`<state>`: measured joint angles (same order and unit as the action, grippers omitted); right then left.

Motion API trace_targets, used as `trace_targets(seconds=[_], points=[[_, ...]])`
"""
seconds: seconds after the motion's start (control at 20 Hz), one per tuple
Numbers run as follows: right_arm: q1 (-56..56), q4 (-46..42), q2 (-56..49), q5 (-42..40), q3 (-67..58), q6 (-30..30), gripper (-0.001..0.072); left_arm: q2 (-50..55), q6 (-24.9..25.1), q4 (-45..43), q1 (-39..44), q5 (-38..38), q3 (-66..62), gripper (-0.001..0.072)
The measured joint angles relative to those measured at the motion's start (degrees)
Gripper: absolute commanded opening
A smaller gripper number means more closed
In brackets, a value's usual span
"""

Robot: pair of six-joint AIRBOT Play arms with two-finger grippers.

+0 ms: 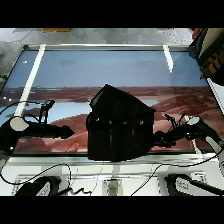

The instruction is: Fold the clothes and pants, and hang the long-sleeved shirts on hangers.

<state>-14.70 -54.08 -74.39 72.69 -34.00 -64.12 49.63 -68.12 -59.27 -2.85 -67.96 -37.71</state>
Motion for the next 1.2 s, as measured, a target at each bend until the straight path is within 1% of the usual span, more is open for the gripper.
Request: trace_targets(seconds=[0.05,0.15,0.2,0.35,0.45,0.6,0.7,0.8,0.9,0.95,1.0,1.2], points=[[0.6,0.4,-0.3,-1.6,0.0,0.3,0.0275,0.0,0.0,0.0,0.0,0.0,0.0,0.0481],[1.4,1.1,-0.7,-4.4,0.1,0.7,0.0146,0.0,0.0,0.1,0.0,0.0,0.2,0.0481],[1.6,1.4,-0.8,-5.1,0.1,0.9,0.0037,0.0,0.0,0.2,0.0,0.0,0.3,0.0481],[2.0,3.1,-1.0,-5.8,0.2,1.4,0.0037,0.0,0.0,0.2,0.0,0.0,2.0,0.0481],[2.1,6.6,-1.0,-5.7,0.2,3.5,0.0037,0.0,0.0,0.5,0.0,0.0,4.2,0.0481],[2.2,16.0,-1.0,-5.2,0.2,8.2,0.0037,0.0,0.2,3.2,0.0,0.0,8.3,0.0481],[2.2,22.4,-1.0,-5.1,0.2,11.0,0.0037,0.0,1.2,5.9,0.0,0.0,11.2,0.0481],[2.2,27.0,-1.0,-5.1,0.2,13.0,0.0037,0.0,2.3,7.8,0.0,0.5,13.8,0.0482],[2.2,29.6,-1.0,-5.0,0.2,14.2,0.0037,0.0,3.3,9.0,0.0,2.0,16.3,0.0499],[2.2,30.4,-1.0,-5.0,0.2,14.5,0.0037,0.0,3.7,9.5,0.0,2.4,17.3,0.0545],[2.2,31.0,-1.0,-4.9,0.2,14.9,0.0037,0.0,3.9,10.1,0.0,3.1,18.3,0.0554],[2.2,32.6,-1.1,-4.7,0.2,15.4,0.0037,0.0,5.4,16.3,0.0,7.0,21.6,0.0554]])
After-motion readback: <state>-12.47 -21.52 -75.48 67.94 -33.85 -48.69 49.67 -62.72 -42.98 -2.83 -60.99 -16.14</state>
